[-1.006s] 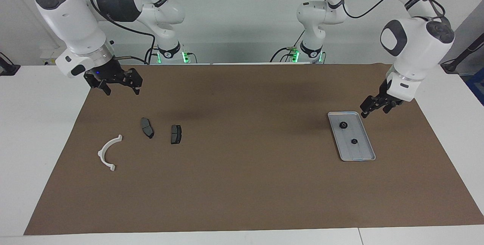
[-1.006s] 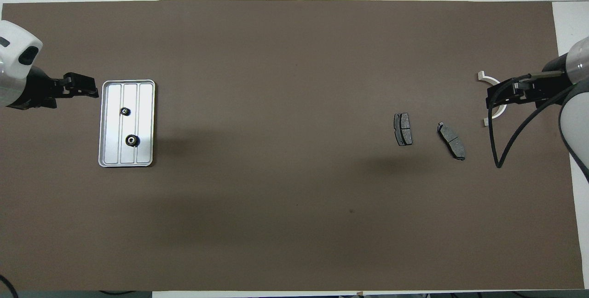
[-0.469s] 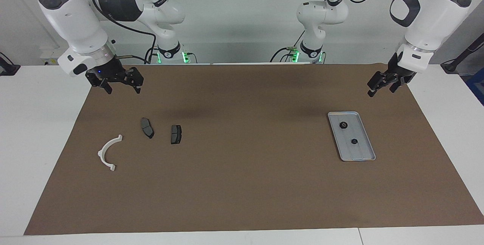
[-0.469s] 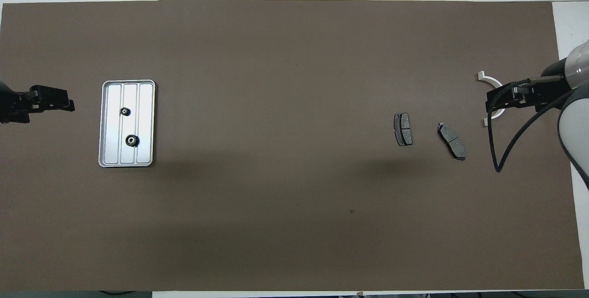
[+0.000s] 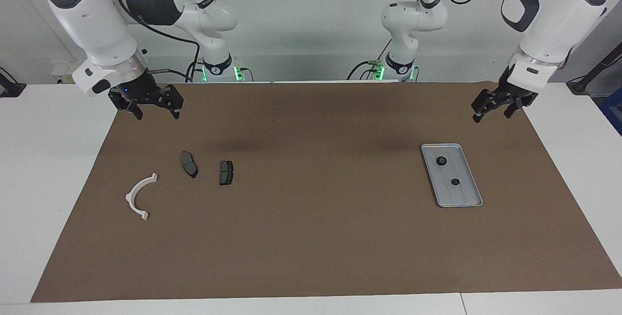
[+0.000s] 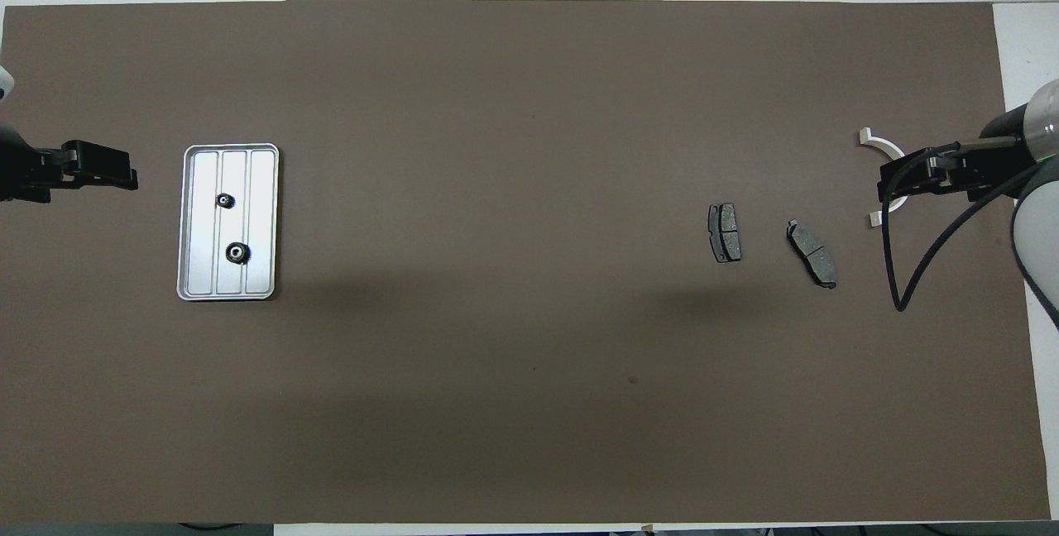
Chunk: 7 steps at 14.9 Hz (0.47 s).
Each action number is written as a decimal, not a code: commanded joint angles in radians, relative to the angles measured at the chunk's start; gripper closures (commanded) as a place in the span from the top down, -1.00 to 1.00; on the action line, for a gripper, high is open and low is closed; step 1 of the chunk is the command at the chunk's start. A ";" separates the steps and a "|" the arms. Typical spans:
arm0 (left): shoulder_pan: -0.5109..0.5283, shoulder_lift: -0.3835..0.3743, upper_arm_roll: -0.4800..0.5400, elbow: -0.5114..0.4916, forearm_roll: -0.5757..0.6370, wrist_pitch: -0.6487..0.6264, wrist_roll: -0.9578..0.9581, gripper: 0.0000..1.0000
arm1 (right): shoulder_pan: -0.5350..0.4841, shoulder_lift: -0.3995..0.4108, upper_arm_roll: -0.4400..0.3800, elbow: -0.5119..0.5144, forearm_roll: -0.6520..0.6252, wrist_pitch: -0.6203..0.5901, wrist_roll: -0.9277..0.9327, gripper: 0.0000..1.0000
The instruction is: Pick bearing gear from pile to tray
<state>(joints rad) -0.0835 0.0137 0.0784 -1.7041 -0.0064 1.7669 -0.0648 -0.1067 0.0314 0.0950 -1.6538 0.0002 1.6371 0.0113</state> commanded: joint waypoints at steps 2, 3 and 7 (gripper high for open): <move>0.028 0.023 -0.025 0.038 0.009 -0.038 0.020 1.00 | -0.011 -0.022 0.003 -0.023 -0.006 0.013 0.001 1.00; 0.028 0.023 -0.026 0.040 0.009 -0.038 0.022 1.00 | -0.011 -0.022 0.003 -0.023 -0.006 0.013 0.001 1.00; 0.028 0.014 -0.026 0.044 0.014 -0.047 0.048 1.00 | -0.010 -0.021 0.003 -0.023 -0.006 0.018 0.001 1.00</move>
<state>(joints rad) -0.0822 0.0258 0.0733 -1.6875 -0.0063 1.7539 -0.0433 -0.1101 0.0309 0.0941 -1.6538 0.0001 1.6372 0.0113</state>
